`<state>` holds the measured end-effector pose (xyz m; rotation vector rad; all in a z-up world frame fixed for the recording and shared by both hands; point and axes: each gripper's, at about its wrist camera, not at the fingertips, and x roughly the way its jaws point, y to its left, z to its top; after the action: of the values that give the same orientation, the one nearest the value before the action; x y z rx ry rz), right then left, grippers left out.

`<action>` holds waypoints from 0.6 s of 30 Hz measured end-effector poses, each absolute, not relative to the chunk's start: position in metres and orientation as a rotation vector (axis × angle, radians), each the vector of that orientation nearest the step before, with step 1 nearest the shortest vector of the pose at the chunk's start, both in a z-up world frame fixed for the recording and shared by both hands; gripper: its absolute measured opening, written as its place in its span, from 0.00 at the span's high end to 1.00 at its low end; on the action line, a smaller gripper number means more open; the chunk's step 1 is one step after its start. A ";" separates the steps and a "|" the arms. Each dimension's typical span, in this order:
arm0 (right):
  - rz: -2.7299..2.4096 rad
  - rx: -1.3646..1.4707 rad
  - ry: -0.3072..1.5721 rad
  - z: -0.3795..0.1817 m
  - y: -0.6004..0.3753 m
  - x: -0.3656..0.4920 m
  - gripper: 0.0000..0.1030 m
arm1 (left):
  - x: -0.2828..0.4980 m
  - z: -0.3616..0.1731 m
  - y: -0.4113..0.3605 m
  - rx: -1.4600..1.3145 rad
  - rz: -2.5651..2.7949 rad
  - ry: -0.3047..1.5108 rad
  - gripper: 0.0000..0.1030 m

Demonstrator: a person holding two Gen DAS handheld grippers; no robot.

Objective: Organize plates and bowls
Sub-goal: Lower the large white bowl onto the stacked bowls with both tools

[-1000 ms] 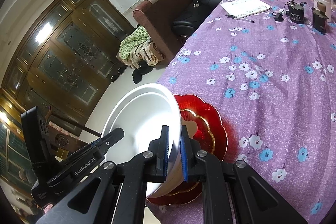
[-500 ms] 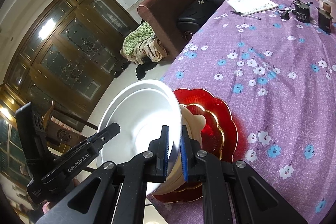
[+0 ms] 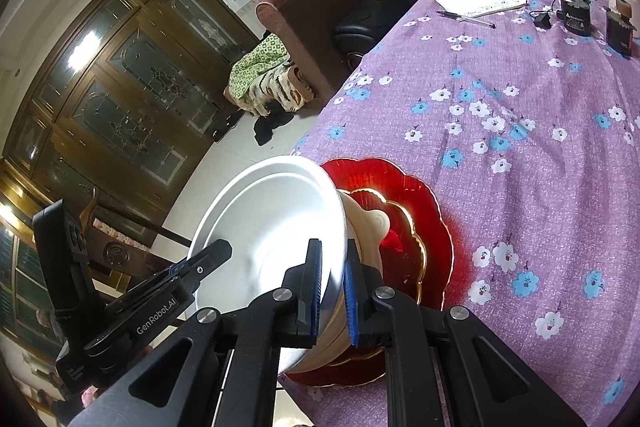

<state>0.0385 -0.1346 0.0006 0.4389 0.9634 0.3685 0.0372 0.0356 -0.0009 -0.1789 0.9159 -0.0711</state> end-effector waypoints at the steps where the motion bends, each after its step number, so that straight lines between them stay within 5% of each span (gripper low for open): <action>1: 0.369 0.438 0.963 0.001 -0.134 0.039 0.89 | 0.037 -0.001 0.035 -0.176 -0.071 0.916 0.89; 18: 0.363 0.432 0.987 -0.007 -0.131 0.041 0.89 | 0.038 -0.009 0.034 -0.141 -0.060 0.942 0.85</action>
<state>0.0411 -0.1311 -0.0070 0.4318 0.9871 0.3633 0.0378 0.0337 -0.0089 -0.1410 0.9424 -0.0604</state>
